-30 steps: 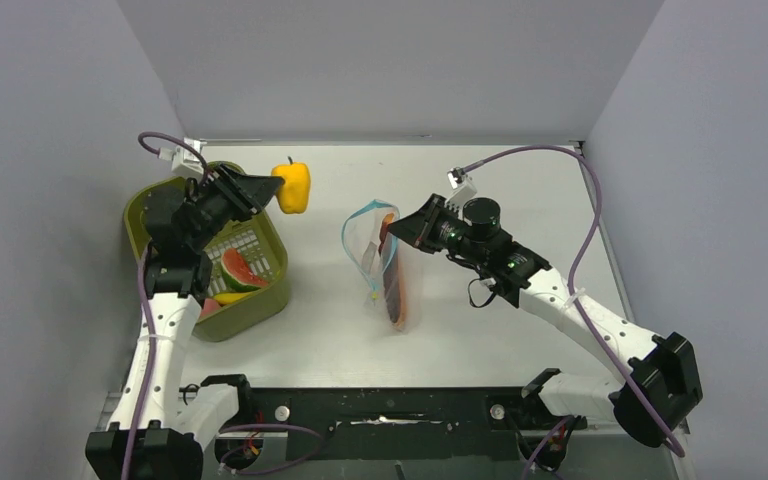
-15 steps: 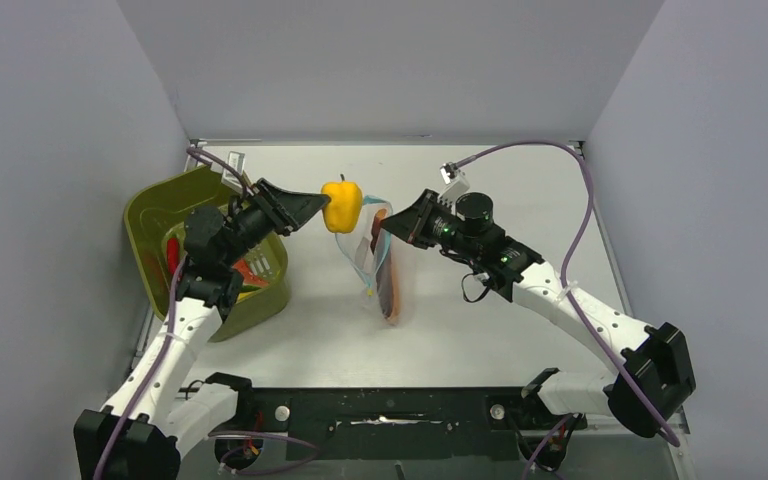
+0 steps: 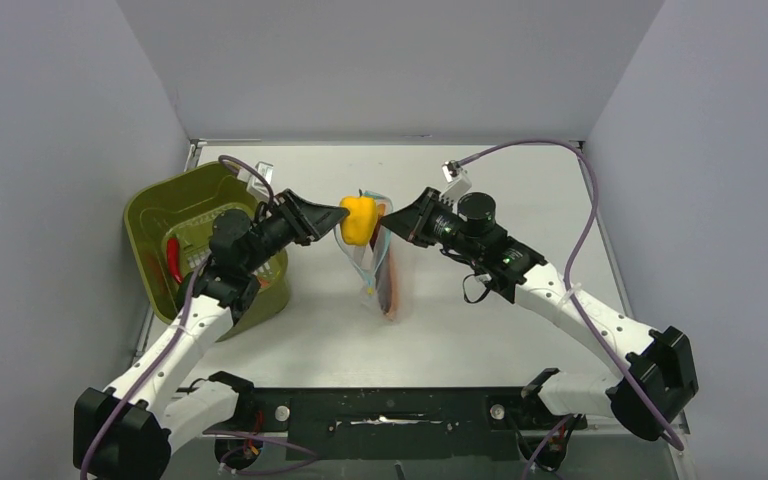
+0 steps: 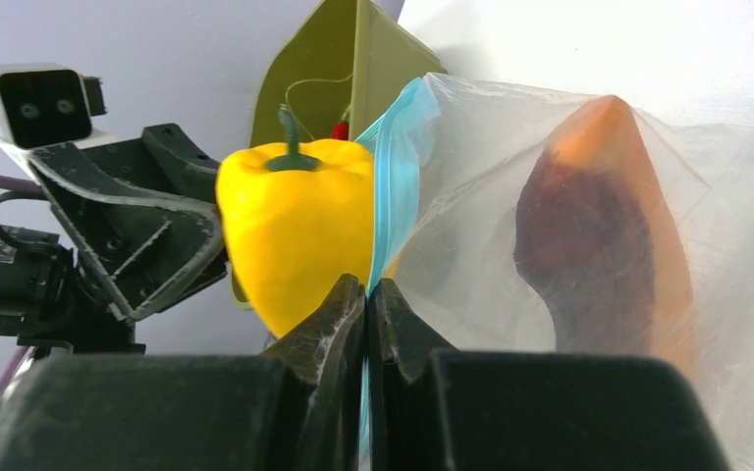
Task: Place the food in the zip-top bag and seal the zipper
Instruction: Place the fake vegetable in the zipper food storage bag, then pick up the fake fruit from the bin.
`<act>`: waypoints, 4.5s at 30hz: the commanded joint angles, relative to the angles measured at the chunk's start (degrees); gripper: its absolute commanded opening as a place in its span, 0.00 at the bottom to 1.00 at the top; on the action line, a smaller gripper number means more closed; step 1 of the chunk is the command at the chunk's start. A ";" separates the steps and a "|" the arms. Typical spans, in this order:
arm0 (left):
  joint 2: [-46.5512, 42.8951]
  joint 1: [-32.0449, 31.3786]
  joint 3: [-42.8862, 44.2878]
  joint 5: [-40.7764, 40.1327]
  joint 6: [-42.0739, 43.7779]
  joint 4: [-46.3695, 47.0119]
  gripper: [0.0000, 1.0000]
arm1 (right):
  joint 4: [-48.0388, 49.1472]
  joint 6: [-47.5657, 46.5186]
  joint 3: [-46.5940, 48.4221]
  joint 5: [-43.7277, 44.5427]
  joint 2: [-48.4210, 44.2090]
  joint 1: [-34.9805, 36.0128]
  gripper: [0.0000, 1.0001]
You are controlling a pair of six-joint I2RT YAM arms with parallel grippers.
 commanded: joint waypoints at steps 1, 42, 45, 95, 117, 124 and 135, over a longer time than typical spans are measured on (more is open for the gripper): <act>0.01 -0.92 0.92 -3.42 4.24 -0.49 0.00 | 5.03 0.00 2.05 2.02 -3.41 0.44 0.00; 0.68 -2.93 9.68 -8.12 19.22 -23.46 0.57 | 4.36 -0.92 1.67 2.60 -4.01 0.74 0.00; 1.98 -2.89 9.58 -8.69 20.17 -24.43 0.58 | 4.29 -1.11 1.78 2.70 -3.83 0.76 0.00; -0.72 -3.50 16.06 -20.26 27.00 -30.53 0.66 | 0.40 -4.96 -1.06 6.37 -6.62 -0.05 0.00; -0.25 23.36 13.15 -34.04 24.18 -38.80 0.61 | 1.12 -6.92 -3.83 2.44 -8.70 -3.57 0.00; 2.60 29.95 8.59 -35.36 19.71 -38.42 0.65 | 0.72 -8.31 -4.49 2.28 -9.60 -4.09 0.00; 6.63 31.56 4.66 -38.49 19.42 -39.23 0.68 | -3.53 -11.73 -3.04 1.62 -9.08 -4.95 0.00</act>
